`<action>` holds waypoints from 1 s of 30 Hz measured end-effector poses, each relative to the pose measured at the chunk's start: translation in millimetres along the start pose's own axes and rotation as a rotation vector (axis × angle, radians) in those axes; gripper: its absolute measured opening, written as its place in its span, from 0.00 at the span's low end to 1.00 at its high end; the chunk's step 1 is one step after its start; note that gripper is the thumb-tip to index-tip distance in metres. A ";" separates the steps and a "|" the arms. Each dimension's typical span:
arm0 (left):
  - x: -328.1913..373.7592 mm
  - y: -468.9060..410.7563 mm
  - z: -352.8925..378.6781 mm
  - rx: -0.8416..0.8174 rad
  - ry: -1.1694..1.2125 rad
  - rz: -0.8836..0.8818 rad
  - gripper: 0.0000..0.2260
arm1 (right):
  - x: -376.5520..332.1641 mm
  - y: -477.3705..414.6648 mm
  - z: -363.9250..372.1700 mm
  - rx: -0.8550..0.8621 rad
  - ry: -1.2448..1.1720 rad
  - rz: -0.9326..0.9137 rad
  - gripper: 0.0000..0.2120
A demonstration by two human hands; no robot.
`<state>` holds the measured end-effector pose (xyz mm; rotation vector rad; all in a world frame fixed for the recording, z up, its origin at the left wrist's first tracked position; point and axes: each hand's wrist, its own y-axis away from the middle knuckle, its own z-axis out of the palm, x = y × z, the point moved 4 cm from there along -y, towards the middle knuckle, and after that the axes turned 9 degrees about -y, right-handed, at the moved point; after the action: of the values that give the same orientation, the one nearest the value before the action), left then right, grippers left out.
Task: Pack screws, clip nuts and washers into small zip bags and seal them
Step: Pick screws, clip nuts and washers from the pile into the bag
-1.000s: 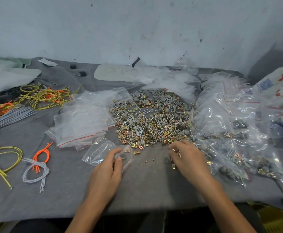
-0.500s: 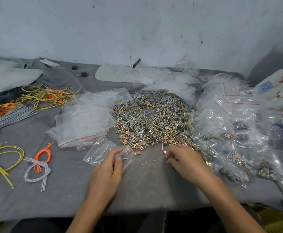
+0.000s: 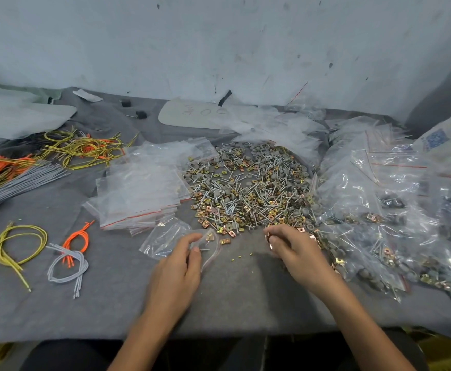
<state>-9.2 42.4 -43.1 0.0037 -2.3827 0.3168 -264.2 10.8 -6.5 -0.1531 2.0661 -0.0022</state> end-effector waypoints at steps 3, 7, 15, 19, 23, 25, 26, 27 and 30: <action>-1.2 -0.1 0.6 0.004 0.000 -0.002 0.11 | -3.5 3.1 7.9 -0.029 -0.201 0.043 0.14; -2.0 -0.2 1.3 0.014 0.011 0.007 0.11 | -6.9 10.2 21.9 -0.061 -0.626 0.140 0.12; -3.7 -0.9 1.9 0.012 0.016 -0.003 0.11 | -2.3 12.9 45.3 -0.078 -0.973 0.355 0.16; -4.0 -1.1 2.4 0.011 0.016 0.000 0.10 | -0.1 10.8 45.5 -0.076 -1.020 0.435 0.17; -3.4 -0.8 1.6 0.018 0.023 -0.003 0.13 | 2.1 11.6 43.5 -0.072 -0.928 0.403 0.13; -3.6 -0.8 2.0 0.012 0.015 -0.004 0.12 | 2.5 11.8 43.3 -0.065 -0.809 0.360 0.13; -3.9 -1.0 2.3 0.011 0.012 -0.006 0.11 | 2.7 11.3 43.2 -0.065 -0.743 0.348 0.13; -4.1 -1.2 2.5 0.012 0.009 -0.007 0.11 | 2.7 10.4 42.6 -0.067 -0.660 0.337 0.13; -3.1 -1.0 2.3 0.013 0.003 -0.005 0.11 | -2.7 6.8 36.5 -0.108 -0.224 0.216 0.10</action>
<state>-8.3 40.6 -46.6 0.0156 -2.3769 0.3292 -231.8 20.2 -22.1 0.0054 1.8501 0.2486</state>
